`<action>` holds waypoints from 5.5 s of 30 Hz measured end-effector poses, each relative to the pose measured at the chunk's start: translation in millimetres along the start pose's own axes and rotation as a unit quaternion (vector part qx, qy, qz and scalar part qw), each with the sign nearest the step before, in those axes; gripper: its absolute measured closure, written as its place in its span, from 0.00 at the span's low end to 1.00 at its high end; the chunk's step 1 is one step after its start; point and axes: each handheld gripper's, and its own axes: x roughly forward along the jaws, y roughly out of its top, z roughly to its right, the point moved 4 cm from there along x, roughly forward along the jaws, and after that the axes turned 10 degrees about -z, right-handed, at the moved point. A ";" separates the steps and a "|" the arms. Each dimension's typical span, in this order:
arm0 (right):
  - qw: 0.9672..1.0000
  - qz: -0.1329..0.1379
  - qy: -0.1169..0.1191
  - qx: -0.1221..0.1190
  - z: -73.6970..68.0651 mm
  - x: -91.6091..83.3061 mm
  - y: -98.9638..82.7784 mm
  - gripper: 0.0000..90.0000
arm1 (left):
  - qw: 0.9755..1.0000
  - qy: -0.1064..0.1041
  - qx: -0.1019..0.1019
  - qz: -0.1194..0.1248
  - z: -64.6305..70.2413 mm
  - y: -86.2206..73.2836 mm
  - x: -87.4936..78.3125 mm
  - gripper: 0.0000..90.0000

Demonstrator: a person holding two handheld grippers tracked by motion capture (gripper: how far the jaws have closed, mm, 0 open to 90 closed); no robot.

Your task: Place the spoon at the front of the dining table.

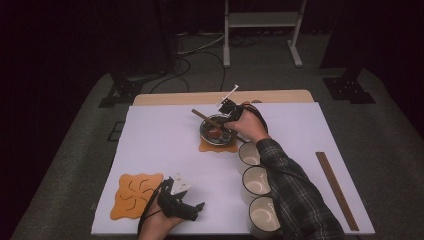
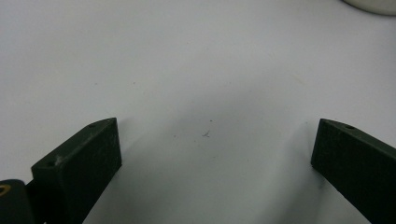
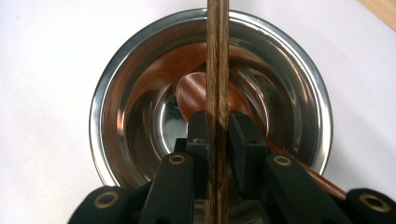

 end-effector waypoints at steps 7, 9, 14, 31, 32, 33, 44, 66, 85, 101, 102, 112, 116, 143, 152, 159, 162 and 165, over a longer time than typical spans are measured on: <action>1.000 -0.006 -0.004 0.004 0.2 2.0 7.5 0.87 | 1.000 0.000 0.000 -0.001 0.0 0.0 -0.1 0.01; 1.000 -0.005 -0.004 0.004 0.4 3.0 9.4 0.87 | 1.000 0.000 -0.001 0.000 0.1 0.0 0.0 0.01; 1.000 0.001 -0.004 0.003 -0.8 2.3 10.7 0.80 | 1.000 0.000 0.000 0.000 0.0 0.0 0.0 0.01; 1.000 0.008 -0.019 0.006 12.7 -13.6 -11.6 0.99 | 1.000 0.000 0.000 -0.001 0.0 0.0 -0.1 0.01; 1.000 0.005 -0.019 0.005 13.1 -13.1 -12.7 0.99 | 1.000 0.000 0.000 -0.001 0.0 0.0 -0.1 0.01; 1.000 0.002 -0.019 0.003 13.4 -12.5 -13.7 0.99 | 1.000 0.000 0.000 -0.001 0.0 0.0 -0.1 0.01; 1.000 -0.019 -0.011 -0.010 7.8 -8.7 -16.5 1.00 | 1.000 0.000 0.000 -0.001 0.0 0.0 -0.1 0.01; 0.998 -0.037 0.011 -0.051 -13.8 -5.7 -13.4 0.99 | 1.000 0.000 0.000 -0.001 0.1 0.0 -0.1 0.01; 0.995 -0.046 0.029 -0.084 -34.0 -1.5 -3.9 1.00 | 1.000 0.000 0.000 -0.001 0.1 0.0 -0.1 0.01; 0.996 -0.017 0.017 -0.081 -35.1 -13.2 9.9 0.99 | 1.000 0.000 -0.001 0.000 0.1 0.1 0.0 0.01; 0.997 -0.015 0.017 -0.080 -35.0 -13.4 11.1 0.99 | 1.000 0.000 -0.001 0.000 0.1 0.2 0.0 0.01; 0.997 0.007 0.011 -0.070 -32.0 -13.5 27.3 0.99 | 1.000 0.000 -0.001 0.000 0.0 0.1 0.0 0.01; 0.998 0.013 0.010 -0.065 -31.1 -13.3 33.6 1.00 | 1.000 0.000 -0.001 0.000 0.0 0.1 0.0 0.01; 0.998 0.049 -0.007 -0.032 -17.6 7.9 81.9 0.99 | 1.000 0.001 -0.001 0.002 0.2 0.3 0.2 0.01; 0.998 0.050 -0.020 -0.021 -13.4 22.2 86.4 0.99 | 1.000 0.001 -0.001 0.002 0.1 0.3 0.3 0.01; 0.998 0.048 -0.025 -0.020 -12.4 27.3 86.6 0.99 | 1.000 0.001 -0.001 0.002 0.2 0.3 0.3 0.00; 0.998 0.046 -0.026 -0.017 -12.1 28.2 86.5 0.99 | 1.000 0.001 -0.001 0.002 0.2 0.3 0.3 0.01; 0.999 0.044 -0.028 -0.016 -11.1 29.3 85.9 0.99 | 1.000 0.001 -0.001 0.002 0.2 0.3 0.3 0.01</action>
